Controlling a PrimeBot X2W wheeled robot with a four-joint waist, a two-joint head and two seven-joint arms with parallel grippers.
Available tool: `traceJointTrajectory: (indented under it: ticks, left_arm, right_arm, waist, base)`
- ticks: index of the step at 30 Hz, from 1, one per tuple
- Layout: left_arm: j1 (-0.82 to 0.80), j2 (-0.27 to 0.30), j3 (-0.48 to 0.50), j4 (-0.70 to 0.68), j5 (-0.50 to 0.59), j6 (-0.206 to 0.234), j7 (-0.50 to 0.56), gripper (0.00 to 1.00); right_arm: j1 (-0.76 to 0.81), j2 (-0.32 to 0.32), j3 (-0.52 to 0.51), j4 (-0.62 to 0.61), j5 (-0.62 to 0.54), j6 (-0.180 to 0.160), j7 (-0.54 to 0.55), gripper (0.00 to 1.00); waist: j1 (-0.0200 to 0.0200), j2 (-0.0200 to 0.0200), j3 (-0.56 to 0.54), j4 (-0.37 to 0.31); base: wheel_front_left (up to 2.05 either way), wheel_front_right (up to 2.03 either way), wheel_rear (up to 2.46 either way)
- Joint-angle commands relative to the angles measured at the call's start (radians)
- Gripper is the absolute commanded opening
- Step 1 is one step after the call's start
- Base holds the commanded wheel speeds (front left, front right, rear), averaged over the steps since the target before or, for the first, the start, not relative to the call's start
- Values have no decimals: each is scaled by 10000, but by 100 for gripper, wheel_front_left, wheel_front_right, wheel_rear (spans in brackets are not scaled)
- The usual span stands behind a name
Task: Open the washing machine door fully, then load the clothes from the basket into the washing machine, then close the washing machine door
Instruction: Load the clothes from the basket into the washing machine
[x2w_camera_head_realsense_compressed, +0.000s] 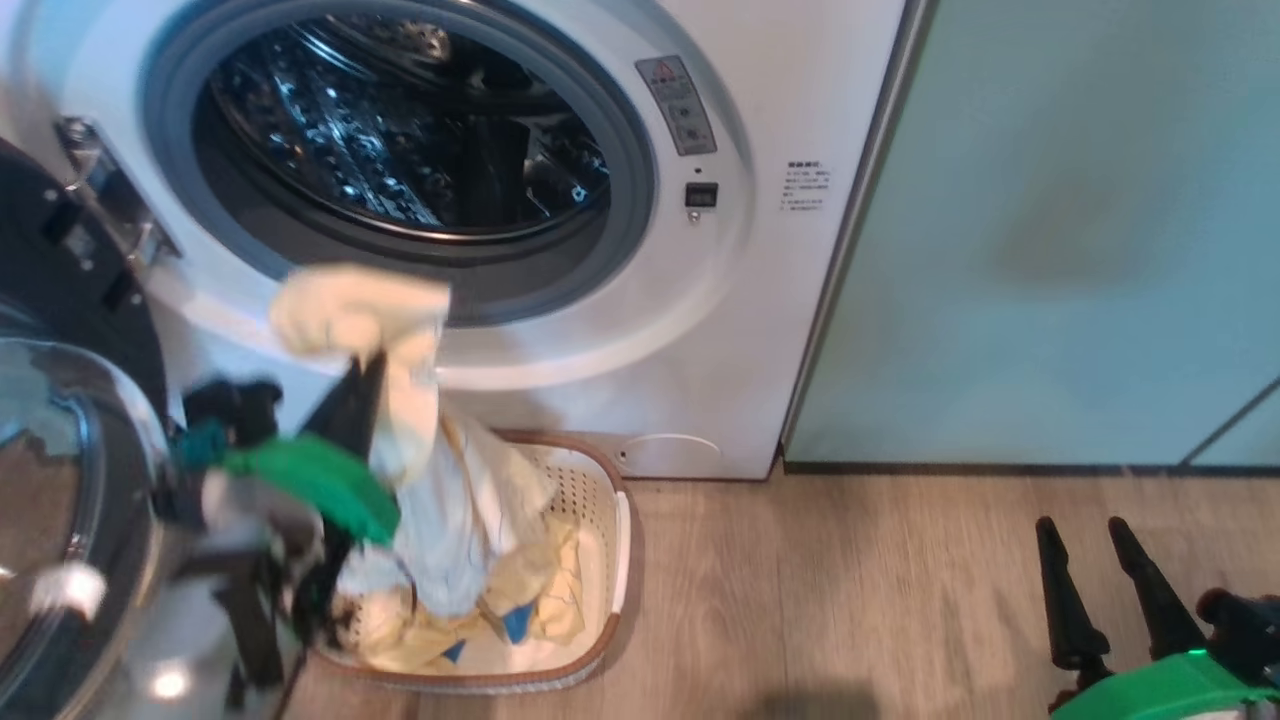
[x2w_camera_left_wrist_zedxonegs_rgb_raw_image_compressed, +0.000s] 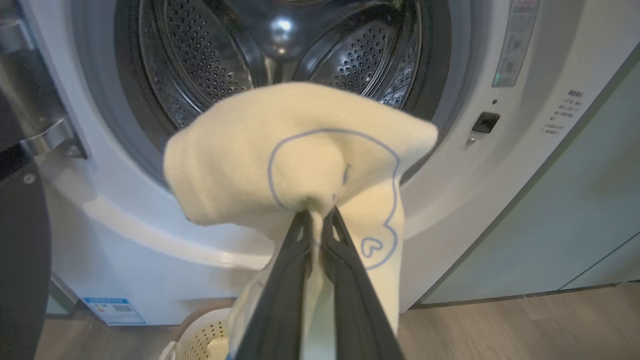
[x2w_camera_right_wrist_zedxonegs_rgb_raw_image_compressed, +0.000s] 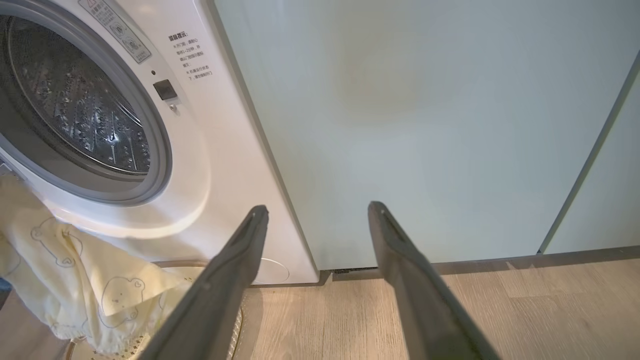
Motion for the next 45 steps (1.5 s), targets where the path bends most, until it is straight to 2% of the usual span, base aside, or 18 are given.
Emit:
traceJointTrajectory:
  ticks: [1,10,15,22,31,41,45]
  left_arm:
    - [-1171,476,339,-206,94,3,72,0]
    - [-3547,1124,162,544,-38,-10,607,0]
    - [-5079,1532,320,1249,-132,-12,729,0]
    - [-6595,1931,286,1934,-94,-13,1062,0]
    - [-8821,2318,-235,2946,359,-14,1315,0]
    - [-10718,2744,-664,4486,880,-9,1458,0]
    - [-11486,2838,-815,4958,1142,179,1253,0]
  right_arm:
    - [-465,-188,246,-338,-18,2,-95,100]
    - [-1217,-170,432,-409,47,2,-95,100]
    - [-1765,-76,478,-478,119,2,-95,100]
    - [-2375,63,474,-559,196,2,-95,100]
    - [-3102,246,441,-660,294,2,-95,100]
    - [-3599,435,592,-722,380,2,-95,100]
    - [-3743,491,669,-711,425,2,-95,100]
  waist:
    - [0,0,238,-169]
    - [0,0,1372,-884]
    - [0,0,2349,-1302]
    - [0,0,3498,-1619]
    - [0,0,4842,-2038]
    - [0,0,5765,-2592]
    - [0,0,6043,-2750]
  base:
    - [0,0,0]
    - [0,0,0]
    - [0,0,0]
    - [0,0,0]
    - [0,0,0]
    - [0,0,0]
    - [0,0,0]
